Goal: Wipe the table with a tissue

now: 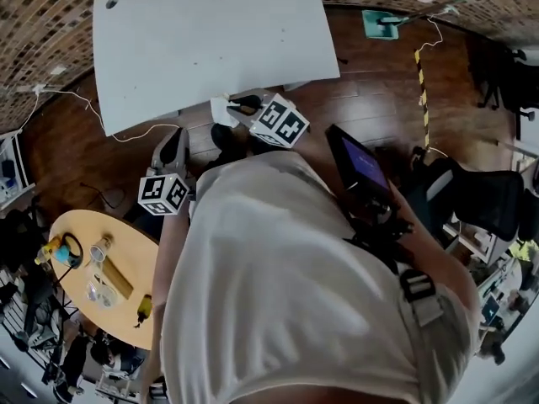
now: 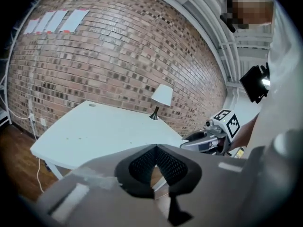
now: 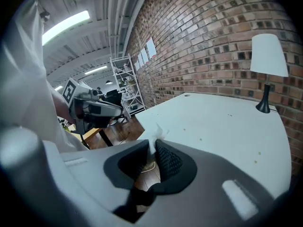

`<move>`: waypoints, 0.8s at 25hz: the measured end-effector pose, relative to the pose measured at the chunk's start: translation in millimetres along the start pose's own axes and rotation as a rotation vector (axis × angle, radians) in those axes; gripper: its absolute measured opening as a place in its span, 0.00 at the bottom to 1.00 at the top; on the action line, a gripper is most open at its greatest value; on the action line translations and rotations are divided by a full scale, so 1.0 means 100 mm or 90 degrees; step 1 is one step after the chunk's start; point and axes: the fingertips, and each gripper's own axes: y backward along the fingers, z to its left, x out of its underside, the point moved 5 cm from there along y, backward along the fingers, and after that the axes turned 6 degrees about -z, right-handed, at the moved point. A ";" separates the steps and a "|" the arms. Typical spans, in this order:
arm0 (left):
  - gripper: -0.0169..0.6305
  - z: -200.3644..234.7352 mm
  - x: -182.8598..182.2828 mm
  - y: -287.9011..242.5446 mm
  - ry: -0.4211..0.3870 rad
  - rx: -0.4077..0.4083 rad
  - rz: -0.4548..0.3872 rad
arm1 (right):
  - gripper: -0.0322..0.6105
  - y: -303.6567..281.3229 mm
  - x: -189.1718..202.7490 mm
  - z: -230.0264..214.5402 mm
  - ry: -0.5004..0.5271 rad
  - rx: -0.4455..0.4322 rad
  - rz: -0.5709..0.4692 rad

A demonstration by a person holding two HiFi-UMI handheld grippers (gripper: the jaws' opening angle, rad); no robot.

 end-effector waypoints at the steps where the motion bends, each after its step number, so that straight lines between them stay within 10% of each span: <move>1: 0.03 0.01 -0.02 -0.07 -0.004 0.018 0.005 | 0.13 0.02 0.00 -0.03 -0.010 0.015 -0.002; 20: 0.03 0.48 -0.32 -0.93 -0.026 0.225 0.069 | 0.13 0.43 0.13 -0.99 -0.140 0.291 0.020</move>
